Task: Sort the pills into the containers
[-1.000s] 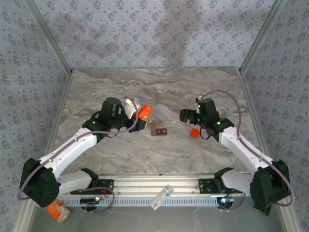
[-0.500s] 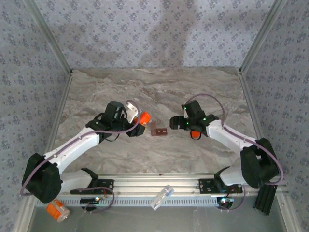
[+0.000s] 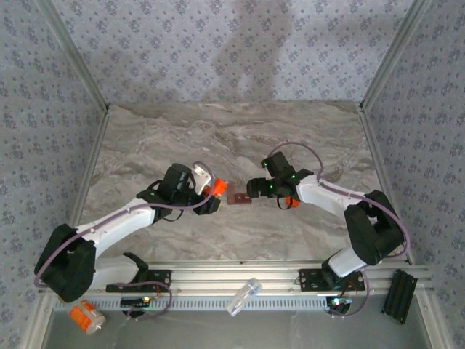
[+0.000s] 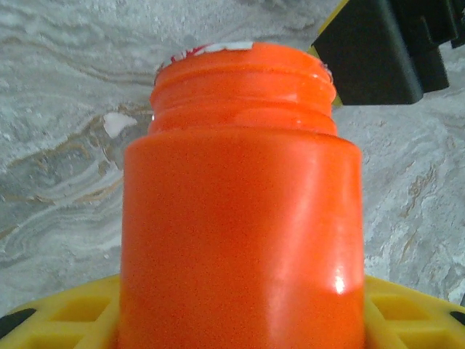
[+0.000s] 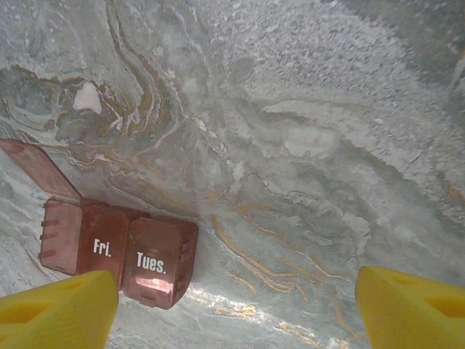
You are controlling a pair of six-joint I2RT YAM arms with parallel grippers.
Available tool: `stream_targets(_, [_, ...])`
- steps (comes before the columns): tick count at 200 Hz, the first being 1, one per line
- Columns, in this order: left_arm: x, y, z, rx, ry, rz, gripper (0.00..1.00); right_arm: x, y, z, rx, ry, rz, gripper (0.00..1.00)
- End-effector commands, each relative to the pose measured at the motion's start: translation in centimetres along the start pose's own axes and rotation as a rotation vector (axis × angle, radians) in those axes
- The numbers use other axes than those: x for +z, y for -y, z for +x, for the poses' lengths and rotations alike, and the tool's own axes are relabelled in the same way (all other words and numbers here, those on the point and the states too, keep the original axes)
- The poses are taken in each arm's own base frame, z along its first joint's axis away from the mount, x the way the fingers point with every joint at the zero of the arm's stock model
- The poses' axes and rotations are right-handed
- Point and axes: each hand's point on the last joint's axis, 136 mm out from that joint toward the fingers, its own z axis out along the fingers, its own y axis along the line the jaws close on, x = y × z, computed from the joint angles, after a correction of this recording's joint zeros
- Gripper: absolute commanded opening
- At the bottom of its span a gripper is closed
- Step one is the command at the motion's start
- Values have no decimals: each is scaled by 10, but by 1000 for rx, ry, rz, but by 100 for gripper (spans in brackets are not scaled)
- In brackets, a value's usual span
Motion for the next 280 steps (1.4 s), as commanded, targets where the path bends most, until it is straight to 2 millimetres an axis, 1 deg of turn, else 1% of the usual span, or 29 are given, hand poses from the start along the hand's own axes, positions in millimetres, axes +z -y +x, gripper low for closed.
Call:
stream_targets(1, [5, 4, -4, 1, 26, 5, 0, 4, -7, -12, -29, 20, -2, 84])
stream_targets(31, [14, 7, 5, 9, -1, 9, 0, 10, -14, -10, -48, 4, -12, 77])
stream_targets(98, [29, 9, 10, 18, -31, 34, 0, 18, -23, -7, -67, -19, -31, 65])
stream_targets(144, [39, 12, 16, 17, -54, 54, 0, 24, -23, 0, -72, -42, -29, 63])
stream_targets(175, [43, 11, 20, 18, -73, 59, 0, 26, -25, 1, -71, -44, -33, 62])
stream_targets(280, [45, 10, 26, 14, -99, 56, 0, 35, -28, 4, -56, -54, -47, 61])
